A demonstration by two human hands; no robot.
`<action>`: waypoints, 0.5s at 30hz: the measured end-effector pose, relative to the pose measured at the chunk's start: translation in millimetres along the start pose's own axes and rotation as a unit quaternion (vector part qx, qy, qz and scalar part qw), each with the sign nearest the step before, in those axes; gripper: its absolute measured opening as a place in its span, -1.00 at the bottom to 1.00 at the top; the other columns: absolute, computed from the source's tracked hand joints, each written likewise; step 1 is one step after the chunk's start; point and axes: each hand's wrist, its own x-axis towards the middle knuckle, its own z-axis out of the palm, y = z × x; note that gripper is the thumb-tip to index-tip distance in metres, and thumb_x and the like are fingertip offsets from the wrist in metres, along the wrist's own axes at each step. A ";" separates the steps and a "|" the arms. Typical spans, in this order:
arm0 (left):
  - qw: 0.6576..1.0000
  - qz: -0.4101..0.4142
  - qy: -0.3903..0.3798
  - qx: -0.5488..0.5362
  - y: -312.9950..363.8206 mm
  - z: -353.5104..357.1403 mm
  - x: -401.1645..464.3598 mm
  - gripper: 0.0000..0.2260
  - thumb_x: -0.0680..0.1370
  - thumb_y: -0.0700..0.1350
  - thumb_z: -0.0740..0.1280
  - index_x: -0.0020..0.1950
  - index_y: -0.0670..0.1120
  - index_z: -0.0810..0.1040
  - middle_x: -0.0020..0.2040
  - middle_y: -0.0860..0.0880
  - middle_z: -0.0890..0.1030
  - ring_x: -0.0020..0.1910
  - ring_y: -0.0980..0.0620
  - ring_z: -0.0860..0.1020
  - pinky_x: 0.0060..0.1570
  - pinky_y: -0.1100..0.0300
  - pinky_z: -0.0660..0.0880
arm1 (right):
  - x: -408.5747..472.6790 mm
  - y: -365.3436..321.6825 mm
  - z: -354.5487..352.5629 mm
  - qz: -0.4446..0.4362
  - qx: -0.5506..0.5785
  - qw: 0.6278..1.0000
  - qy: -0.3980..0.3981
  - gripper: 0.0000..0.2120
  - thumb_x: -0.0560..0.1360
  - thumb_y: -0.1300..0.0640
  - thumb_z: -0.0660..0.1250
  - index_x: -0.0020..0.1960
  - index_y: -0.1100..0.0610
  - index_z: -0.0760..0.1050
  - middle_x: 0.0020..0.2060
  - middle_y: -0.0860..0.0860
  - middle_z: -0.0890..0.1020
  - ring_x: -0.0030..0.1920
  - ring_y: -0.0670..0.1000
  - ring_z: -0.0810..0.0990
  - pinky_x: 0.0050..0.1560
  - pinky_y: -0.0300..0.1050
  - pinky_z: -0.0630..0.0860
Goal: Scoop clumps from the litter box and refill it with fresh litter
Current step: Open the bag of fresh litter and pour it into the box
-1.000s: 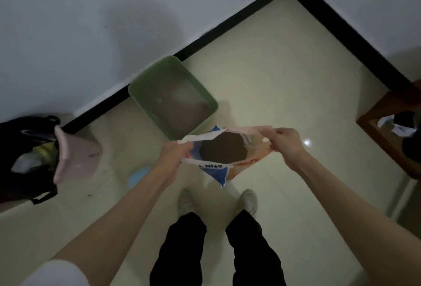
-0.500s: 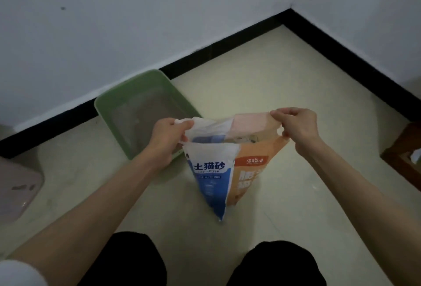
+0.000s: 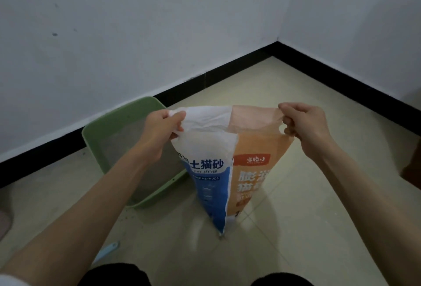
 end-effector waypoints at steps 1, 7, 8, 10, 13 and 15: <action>1.000 -0.001 -0.006 -0.003 -1.3 -0.7 -1.2 -0.79 0.56 -0.14 0.29 -0.27 -0.15 0.47 -0.26 -0.07 0.52 -0.22 0.03 0.50 -0.09 0.14 0.50 | -0.8 2.6 -2.4 0.007 0.023 1.000 -0.005 -0.89 0.54 0.20 0.29 0.00 0.21 0.57 -0.45 0.01 0.43 -0.49 -0.07 0.32 -0.45 -0.24 0.31; 0.923 0.227 0.146 0.274 -2.6 -2.9 -15.5 -0.76 0.51 -0.08 0.35 0.09 -0.14 0.41 0.00 -0.06 0.42 -0.04 0.04 0.38 -0.04 0.20 0.33 | -14.9 5.5 7.6 -0.035 -0.006 0.997 -0.072 -0.74 0.61 0.23 0.11 0.23 0.22 0.46 -0.40 0.01 0.45 -0.38 -0.06 0.40 -0.30 -0.26 0.36; 0.885 0.306 0.156 0.314 2.1 3.8 -25.3 -0.74 0.51 -0.05 0.34 0.13 -0.13 0.42 0.04 -0.06 0.42 -0.01 0.07 0.34 0.01 0.21 0.29 | -17.2 2.5 11.8 -0.048 -0.031 0.995 -0.084 -0.72 0.61 0.23 0.09 0.25 0.21 0.45 -0.39 0.00 0.47 -0.35 -0.06 0.41 -0.27 -0.28 0.37; 0.803 0.395 0.058 0.442 7.3 31.3 -43.3 -0.64 0.53 0.09 0.27 0.24 -0.05 0.39 0.15 -0.03 0.43 0.08 0.09 0.33 0.11 0.18 0.24 | -19.7 -6.0 19.7 -0.068 -0.065 0.990 -0.109 -0.69 0.62 0.22 0.07 0.30 0.18 0.43 -0.37 -0.01 0.51 -0.27 -0.07 0.44 -0.16 -0.27 0.38; 0.777 0.342 -0.082 0.522 0.1 70.1 -52.4 -0.51 0.55 0.13 0.23 0.41 -0.04 0.25 0.29 -0.06 0.41 0.24 -0.02 0.38 0.24 0.11 0.24 | -22.5 -15.3 28.7 -0.084 -0.101 0.981 -0.142 -0.67 0.62 0.19 0.08 0.35 0.09 0.40 -0.30 -0.13 0.58 -0.10 -0.10 0.50 0.04 -0.16 0.42; 0.814 0.350 -0.060 0.460 -2.9 72.2 -46.7 -0.61 0.55 -0.07 0.30 0.34 -0.15 0.37 0.19 -0.14 0.52 0.14 -0.10 0.50 0.16 0.06 0.38 | -23.9 -16.5 29.5 -0.092 -0.105 0.978 -0.153 -0.66 0.62 0.19 0.11 0.37 0.08 0.38 -0.25 -0.13 0.62 -0.07 -0.10 0.53 0.06 -0.16 0.46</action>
